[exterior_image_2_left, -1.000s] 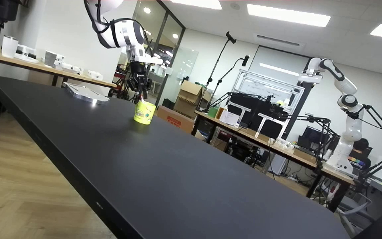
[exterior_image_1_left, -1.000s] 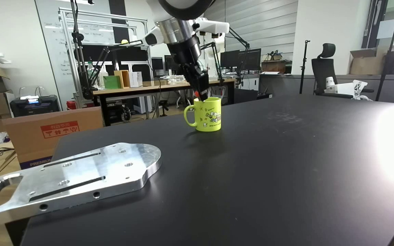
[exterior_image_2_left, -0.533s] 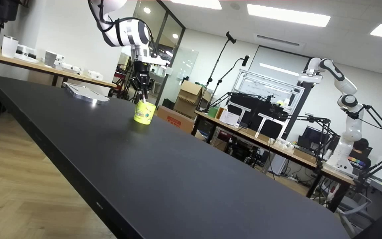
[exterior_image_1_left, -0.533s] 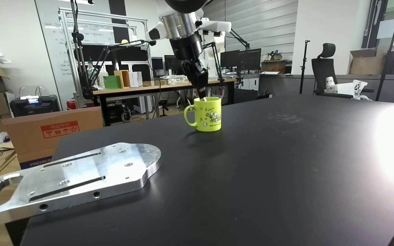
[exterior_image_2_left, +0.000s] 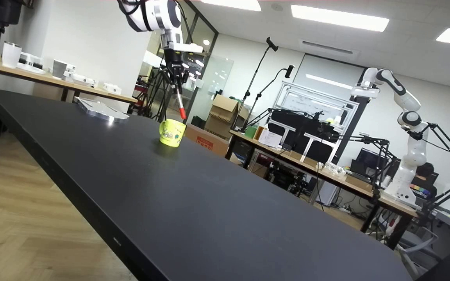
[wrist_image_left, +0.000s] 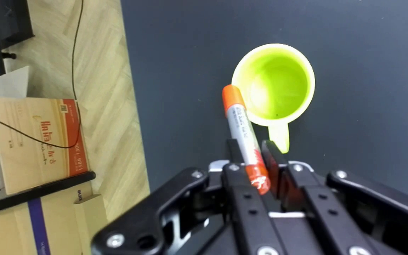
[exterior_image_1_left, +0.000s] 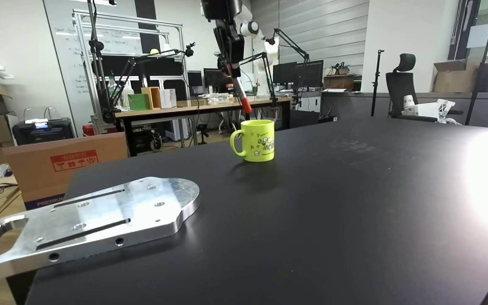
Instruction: Take the marker out of the yellow cup and place it on the table
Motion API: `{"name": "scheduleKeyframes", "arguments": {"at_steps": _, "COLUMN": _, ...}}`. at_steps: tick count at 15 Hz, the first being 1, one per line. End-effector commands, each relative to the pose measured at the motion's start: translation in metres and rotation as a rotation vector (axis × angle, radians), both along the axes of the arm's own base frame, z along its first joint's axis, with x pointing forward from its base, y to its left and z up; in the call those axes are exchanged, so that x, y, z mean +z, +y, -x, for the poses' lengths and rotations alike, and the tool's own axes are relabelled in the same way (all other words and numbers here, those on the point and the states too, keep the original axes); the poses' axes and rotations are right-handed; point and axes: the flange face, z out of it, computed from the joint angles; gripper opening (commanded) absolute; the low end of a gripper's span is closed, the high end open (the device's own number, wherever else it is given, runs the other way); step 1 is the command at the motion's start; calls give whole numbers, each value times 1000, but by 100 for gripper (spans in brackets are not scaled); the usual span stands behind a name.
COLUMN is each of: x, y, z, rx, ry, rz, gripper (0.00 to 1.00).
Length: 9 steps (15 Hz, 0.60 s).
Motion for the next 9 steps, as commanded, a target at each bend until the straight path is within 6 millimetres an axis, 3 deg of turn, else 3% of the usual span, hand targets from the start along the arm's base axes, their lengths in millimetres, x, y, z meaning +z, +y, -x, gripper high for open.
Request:
{"name": "scheduleKeyframes", "arguments": {"at_steps": 1, "x": 48, "y": -7, "z": 5, "rx": -87, "ry": -59, "rz": 28, "gripper": 5}}
{"name": "scheduleKeyframes", "arguments": {"at_steps": 4, "x": 69, "y": -37, "z": 1, "rx": -192, "ry": -81, "rz": 64, "gripper": 5}}
{"name": "scheduleKeyframes", "arguments": {"at_steps": 9, "x": 66, "y": -131, "z": -19, "rx": -413, "ry": -52, "rz": 114, "gripper": 5}}
